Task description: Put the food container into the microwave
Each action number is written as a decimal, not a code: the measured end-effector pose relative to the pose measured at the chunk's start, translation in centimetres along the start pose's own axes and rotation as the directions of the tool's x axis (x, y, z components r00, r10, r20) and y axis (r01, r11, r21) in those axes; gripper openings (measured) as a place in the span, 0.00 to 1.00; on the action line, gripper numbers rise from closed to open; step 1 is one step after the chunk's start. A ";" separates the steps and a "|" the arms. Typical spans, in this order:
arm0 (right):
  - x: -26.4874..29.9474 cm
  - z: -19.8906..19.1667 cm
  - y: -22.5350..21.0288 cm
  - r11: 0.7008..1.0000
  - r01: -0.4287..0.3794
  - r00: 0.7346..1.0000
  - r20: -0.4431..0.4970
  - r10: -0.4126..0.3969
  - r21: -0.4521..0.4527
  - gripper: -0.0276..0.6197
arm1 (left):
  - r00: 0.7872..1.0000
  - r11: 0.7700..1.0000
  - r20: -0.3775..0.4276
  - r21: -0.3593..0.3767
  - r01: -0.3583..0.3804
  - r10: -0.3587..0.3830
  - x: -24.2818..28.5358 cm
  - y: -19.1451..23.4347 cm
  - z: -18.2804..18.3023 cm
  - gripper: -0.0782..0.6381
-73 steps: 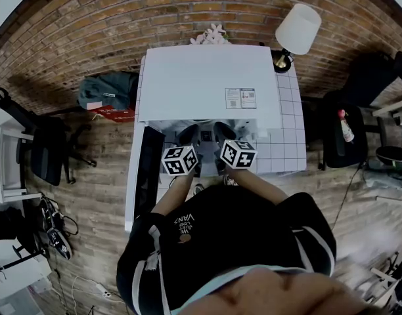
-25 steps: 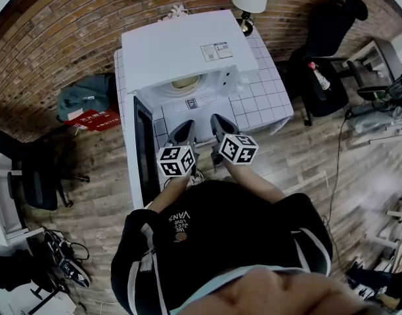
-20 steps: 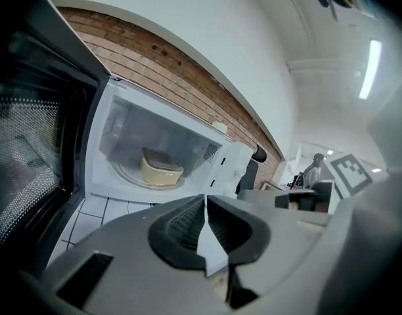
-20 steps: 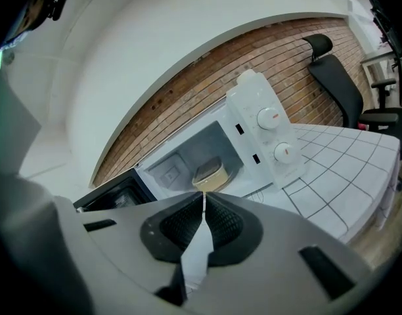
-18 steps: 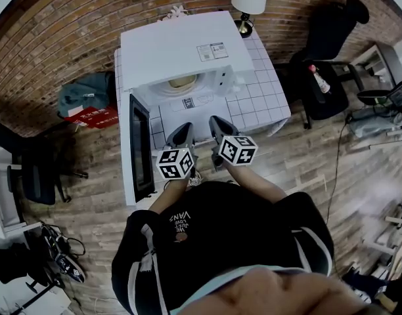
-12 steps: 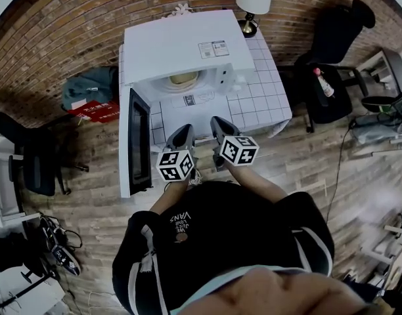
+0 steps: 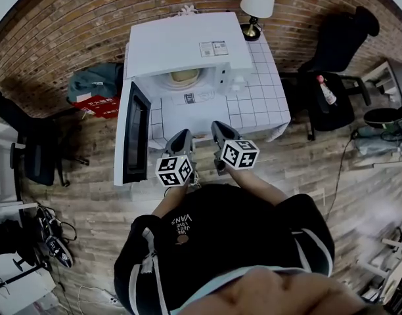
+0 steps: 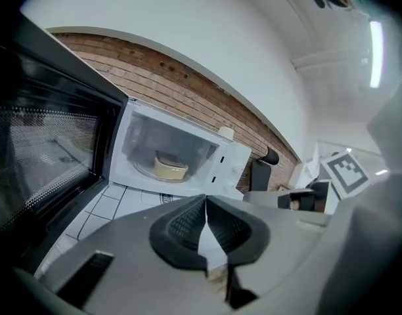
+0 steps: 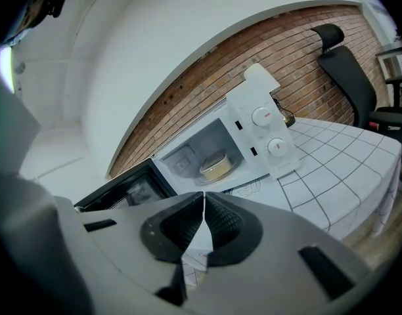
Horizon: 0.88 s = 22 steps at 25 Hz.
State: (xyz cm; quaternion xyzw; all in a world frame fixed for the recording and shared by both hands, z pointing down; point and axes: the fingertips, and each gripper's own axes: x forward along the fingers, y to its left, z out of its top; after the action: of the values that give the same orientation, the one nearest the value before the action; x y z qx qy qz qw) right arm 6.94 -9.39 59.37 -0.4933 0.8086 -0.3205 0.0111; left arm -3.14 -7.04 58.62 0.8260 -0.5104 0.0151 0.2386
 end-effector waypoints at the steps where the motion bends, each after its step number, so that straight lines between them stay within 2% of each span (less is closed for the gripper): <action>1: -0.2 -0.1 0.0 1.000 -0.004 1.000 -0.004 0.004 -0.003 0.06 | 1.000 1.000 0.002 0.002 -0.005 0.005 -0.2 -0.1 -0.1 0.13; 14: -2.5 -1.1 -0.3 0.999 -0.035 0.999 -0.037 0.034 -0.024 0.05 | 0.998 0.999 0.026 0.000 -0.049 0.049 -2.4 -1.8 -1.3 0.13; 22: -3.3 -1.4 -0.4 0.998 -0.041 0.998 -0.058 0.039 -0.042 0.05 | 0.998 0.999 0.027 -0.003 -0.052 0.052 -2.7 -2.7 -1.8 0.13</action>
State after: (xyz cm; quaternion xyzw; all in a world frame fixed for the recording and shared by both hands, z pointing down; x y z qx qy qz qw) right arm 8.52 -6.13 59.66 -0.4677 0.8250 -0.3167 -0.0163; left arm -1.79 -3.08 58.45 0.8124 -0.5348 0.0094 0.2323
